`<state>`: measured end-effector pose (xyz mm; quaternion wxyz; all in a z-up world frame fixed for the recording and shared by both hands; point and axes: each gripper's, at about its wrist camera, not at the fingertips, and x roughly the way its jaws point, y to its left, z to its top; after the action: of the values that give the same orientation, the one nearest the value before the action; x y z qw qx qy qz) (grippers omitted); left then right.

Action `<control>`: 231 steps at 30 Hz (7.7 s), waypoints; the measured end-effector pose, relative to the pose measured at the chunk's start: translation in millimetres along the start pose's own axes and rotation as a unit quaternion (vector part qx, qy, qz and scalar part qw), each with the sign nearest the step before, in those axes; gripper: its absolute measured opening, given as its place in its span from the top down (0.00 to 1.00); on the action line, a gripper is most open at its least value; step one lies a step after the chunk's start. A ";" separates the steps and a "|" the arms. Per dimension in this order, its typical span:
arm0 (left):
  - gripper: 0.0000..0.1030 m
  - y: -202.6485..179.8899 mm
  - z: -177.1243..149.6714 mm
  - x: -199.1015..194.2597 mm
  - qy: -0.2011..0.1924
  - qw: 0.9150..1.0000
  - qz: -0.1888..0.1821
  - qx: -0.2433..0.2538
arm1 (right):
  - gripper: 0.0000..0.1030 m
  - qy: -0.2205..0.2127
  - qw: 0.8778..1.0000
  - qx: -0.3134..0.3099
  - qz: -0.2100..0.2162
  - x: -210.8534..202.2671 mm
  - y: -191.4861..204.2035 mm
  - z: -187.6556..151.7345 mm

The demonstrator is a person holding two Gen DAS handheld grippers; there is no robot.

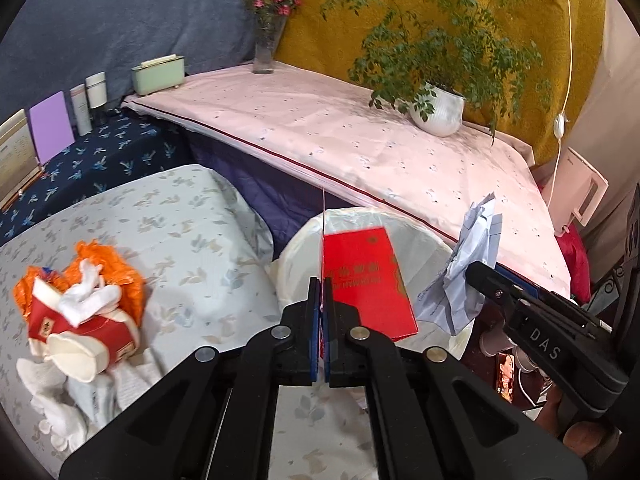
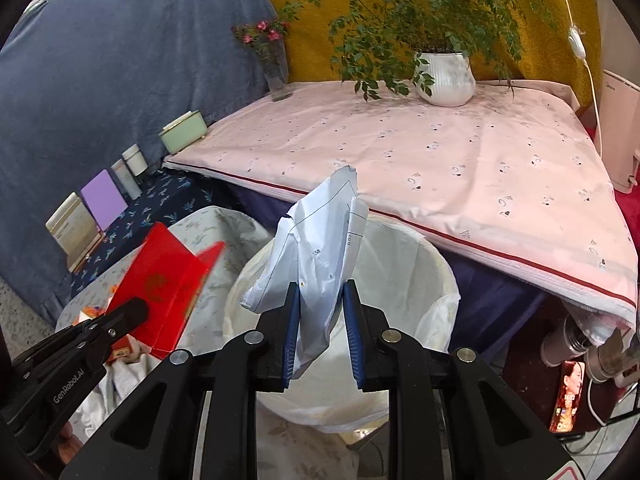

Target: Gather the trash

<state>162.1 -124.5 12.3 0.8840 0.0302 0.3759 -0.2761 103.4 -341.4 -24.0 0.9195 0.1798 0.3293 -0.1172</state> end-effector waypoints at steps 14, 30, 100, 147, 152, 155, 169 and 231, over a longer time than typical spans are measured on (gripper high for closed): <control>0.40 -12.8 10.7 13.4 -0.031 1.000 0.006 -0.001 | 0.48 -0.022 0.999 -0.018 -0.028 2.7 3.1 12.7; 0.21 46.9 -13.8 -46.3 -0.059 0.994 0.075 -0.049 | 0.38 -0.043 0.998 -0.036 0.017 -45.6 52.6 0.8; 0.92 182.2 -50.9 -125.5 -0.049 0.983 0.099 -0.143 | 0.92 0.013 0.988 -0.095 0.125 -15.3 204.7 -25.6; 0.46 -26.0 17.6 5.5 -0.017 0.998 -0.067 -0.011 | 0.66 -0.051 0.998 0.020 -0.036 -23.8 -17.3 26.0; 0.38 -15.7 18.2 -0.6 -0.025 0.998 -0.049 -0.021 | 0.56 -0.057 0.998 0.016 -0.034 -29.8 -11.2 26.7; 0.38 -7.4 16.6 -7.5 -0.032 0.999 -0.036 -0.025 | 0.56 -0.056 0.998 0.011 -0.029 -32.2 -6.0 25.5; 0.34 54.9 -7.1 -38.5 -0.043 0.997 0.036 -0.058 | 0.52 -0.036 0.999 -0.036 0.018 -30.6 57.9 3.9; 0.74 181.3 -111.1 -54.8 0.042 0.985 0.097 -0.133 | 0.52 0.118 0.976 -0.151 0.103 55.8 214.0 -106.8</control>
<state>151.7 83.3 -57.8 0.8861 -0.0398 0.4416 -0.1350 156.9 -109.0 -82.6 0.8977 0.0844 0.4295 0.0510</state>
